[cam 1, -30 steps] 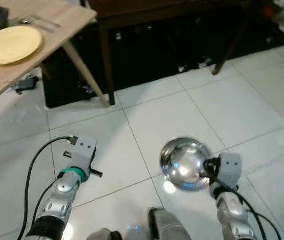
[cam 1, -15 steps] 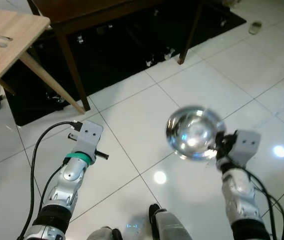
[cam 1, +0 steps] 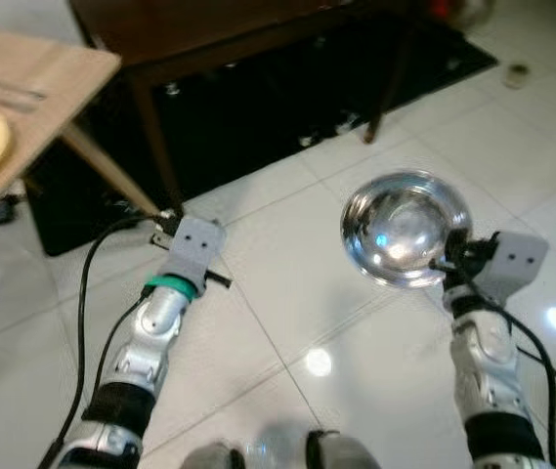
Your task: Setting the table
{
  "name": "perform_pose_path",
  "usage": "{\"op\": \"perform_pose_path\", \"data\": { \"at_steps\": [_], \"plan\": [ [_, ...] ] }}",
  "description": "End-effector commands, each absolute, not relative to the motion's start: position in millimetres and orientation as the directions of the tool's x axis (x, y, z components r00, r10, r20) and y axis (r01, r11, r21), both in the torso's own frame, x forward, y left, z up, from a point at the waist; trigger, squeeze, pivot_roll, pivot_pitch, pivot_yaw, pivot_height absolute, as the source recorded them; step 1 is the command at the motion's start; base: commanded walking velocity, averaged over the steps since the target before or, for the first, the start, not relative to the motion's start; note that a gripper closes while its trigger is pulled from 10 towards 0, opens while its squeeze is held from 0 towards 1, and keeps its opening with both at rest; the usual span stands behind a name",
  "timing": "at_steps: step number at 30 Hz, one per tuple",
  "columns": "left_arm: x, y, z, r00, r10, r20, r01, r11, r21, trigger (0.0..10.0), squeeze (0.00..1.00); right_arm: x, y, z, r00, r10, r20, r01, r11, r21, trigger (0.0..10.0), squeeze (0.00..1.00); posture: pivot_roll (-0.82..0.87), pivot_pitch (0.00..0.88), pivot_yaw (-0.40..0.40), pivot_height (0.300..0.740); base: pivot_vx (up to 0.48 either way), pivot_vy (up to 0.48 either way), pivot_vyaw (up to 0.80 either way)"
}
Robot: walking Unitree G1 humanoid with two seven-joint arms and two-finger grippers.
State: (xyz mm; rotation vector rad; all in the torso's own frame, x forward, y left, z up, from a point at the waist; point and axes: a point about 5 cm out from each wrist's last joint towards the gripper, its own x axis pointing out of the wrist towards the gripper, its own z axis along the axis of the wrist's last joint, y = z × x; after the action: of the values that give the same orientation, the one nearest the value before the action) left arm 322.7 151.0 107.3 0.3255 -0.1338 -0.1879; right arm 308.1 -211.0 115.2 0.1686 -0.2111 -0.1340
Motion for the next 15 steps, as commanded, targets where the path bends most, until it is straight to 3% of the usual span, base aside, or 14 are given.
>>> {"op": "perform_pose_path", "data": {
  "at_steps": [1, 15],
  "plan": [
    [320.8, 143.5, 104.6, 0.970, -0.226, 0.094, 0.184, 0.926, 0.329, 10.0, 0.00, 304.5, -223.8, 117.5, 0.959, -0.197, 0.206, 0.155, 0.967, 0.200, 10.0, 0.00, -0.11, 0.123, 0.083, 0.740, 0.382, 0.000, 0.00],
    [322.2, 127.3, 124.5, 0.939, -0.295, 0.176, 0.217, 0.906, 0.363, 10.0, 0.00, 310.1, -221.9, 137.2, 0.942, -0.201, 0.267, 0.136, 0.960, 0.245, 10.0, 0.00, -0.10, 0.127, 0.085, 0.740, 0.362, 0.000, 0.00]
  ]
}}
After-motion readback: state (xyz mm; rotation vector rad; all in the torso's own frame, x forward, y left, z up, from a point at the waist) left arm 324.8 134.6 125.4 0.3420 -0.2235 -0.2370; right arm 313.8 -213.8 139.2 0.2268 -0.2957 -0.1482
